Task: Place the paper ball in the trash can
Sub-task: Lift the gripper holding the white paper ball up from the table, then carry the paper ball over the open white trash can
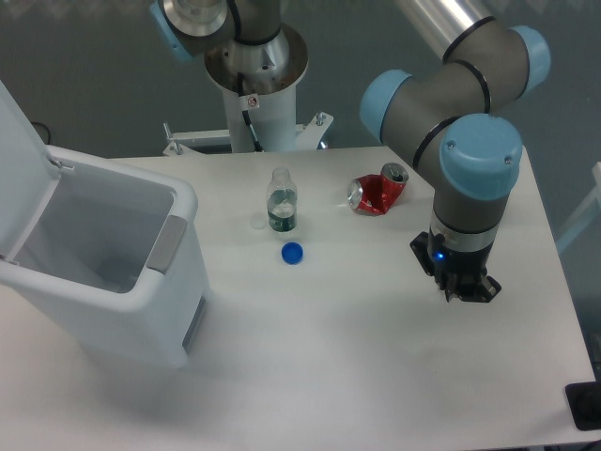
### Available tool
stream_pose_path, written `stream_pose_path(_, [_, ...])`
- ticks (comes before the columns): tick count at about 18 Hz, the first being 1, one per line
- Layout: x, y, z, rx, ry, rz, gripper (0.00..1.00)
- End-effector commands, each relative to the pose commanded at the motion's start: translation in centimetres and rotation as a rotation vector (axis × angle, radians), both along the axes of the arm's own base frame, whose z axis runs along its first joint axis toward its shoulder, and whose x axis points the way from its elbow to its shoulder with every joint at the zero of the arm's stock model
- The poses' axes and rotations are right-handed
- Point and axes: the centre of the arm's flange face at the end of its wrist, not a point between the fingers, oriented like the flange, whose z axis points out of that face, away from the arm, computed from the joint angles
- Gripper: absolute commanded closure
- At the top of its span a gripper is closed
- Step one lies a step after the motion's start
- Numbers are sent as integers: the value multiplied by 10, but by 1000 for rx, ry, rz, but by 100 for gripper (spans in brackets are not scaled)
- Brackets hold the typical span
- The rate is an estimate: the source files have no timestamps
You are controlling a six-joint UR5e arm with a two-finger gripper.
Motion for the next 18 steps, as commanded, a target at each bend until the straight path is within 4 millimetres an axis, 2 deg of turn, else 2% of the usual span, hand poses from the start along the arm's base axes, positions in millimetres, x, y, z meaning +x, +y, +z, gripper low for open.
stream_pose_path(2, [1,-2,-3,-1,-8,1,100])
stream_pose_path(6, [8,-4,8,14,-1,7,100])
stream_pose_path(9, [22,-2,36,84,1,12,100])
stream_pose_path(11, [38,-1,62,177,-19,47,100])
stream_pose_path(13, [57,3,66,235,-67,81,100])
stream_pose_path(14, [73,9,70,278,-96,93,100])
stream_pose_path(18, [119,19,115,424,-161,133,100])
